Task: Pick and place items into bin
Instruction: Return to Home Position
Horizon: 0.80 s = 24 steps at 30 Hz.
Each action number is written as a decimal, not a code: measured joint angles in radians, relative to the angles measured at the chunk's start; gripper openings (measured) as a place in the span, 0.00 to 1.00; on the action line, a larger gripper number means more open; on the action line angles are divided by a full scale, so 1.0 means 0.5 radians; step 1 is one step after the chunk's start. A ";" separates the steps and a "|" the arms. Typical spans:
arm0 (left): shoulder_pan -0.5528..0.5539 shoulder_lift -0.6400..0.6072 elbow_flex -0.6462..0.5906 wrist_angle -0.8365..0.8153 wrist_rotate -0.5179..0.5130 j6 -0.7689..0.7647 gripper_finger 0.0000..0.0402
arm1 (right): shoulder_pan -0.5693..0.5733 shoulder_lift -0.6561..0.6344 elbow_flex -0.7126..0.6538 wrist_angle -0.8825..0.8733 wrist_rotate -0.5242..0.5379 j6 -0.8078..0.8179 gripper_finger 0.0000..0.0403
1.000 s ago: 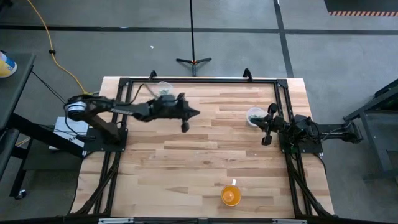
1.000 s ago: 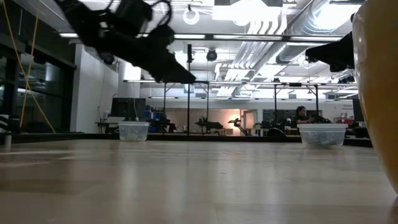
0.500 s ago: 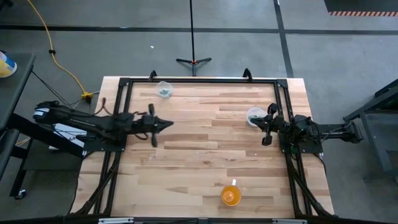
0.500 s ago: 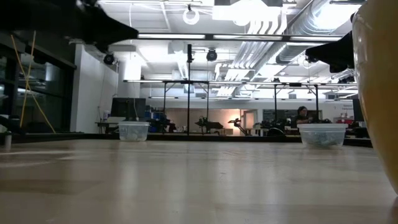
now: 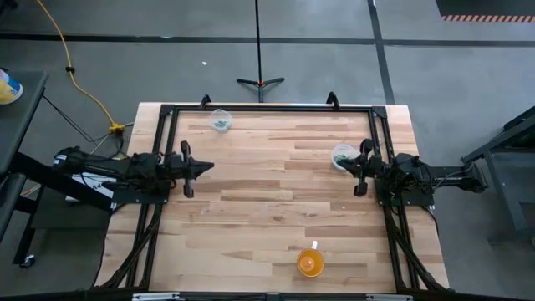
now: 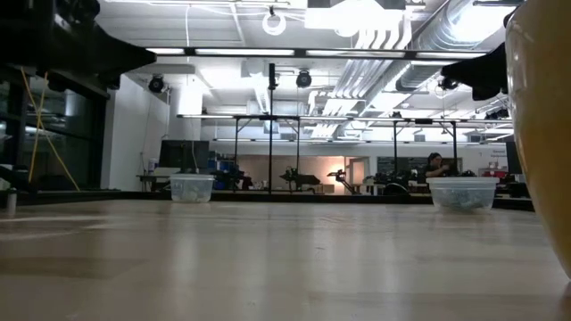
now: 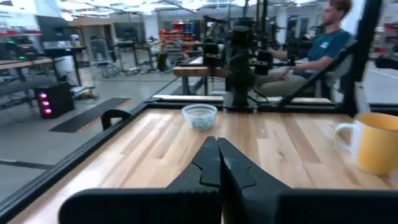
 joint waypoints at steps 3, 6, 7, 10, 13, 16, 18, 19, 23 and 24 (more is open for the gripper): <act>0.000 -0.141 -0.040 -0.107 0.083 0.000 0.05 | 0.000 0.000 0.000 0.005 -0.105 0.043 0.00; -0.001 -0.258 -0.068 -0.172 0.135 0.000 0.05 | 0.000 0.000 0.000 -0.002 -0.260 0.076 0.00; -0.001 -0.287 -0.079 -0.195 0.143 0.000 0.05 | 0.001 0.000 0.000 -0.007 -0.293 0.082 0.00; -0.001 -0.362 -0.092 -0.305 0.157 -0.005 0.06 | 0.000 0.000 0.000 -0.038 -0.308 0.147 0.00; -0.001 -0.427 -0.118 -0.349 0.184 0.000 0.06 | 0.000 0.000 -0.001 -0.087 -0.316 0.220 0.00; 0.000 -0.469 -0.155 -0.350 0.259 0.018 0.06 | 0.000 0.005 -0.004 -0.179 -0.330 0.300 0.00; 0.000 -0.467 -0.158 -0.345 0.324 0.014 0.06 | 0.000 0.004 -0.004 -0.182 -0.351 0.335 0.00; 0.000 -0.467 -0.163 -0.350 0.357 0.007 0.06 | 0.000 0.004 -0.004 -0.179 -0.383 0.339 0.00; 0.000 -0.466 -0.166 -0.342 0.469 0.000 0.07 | 0.000 0.004 -0.004 -0.209 -0.516 0.244 0.01; 0.000 -0.466 -0.166 -0.339 0.488 0.000 0.07 | 0.001 0.004 -0.004 -0.226 -0.520 0.247 0.01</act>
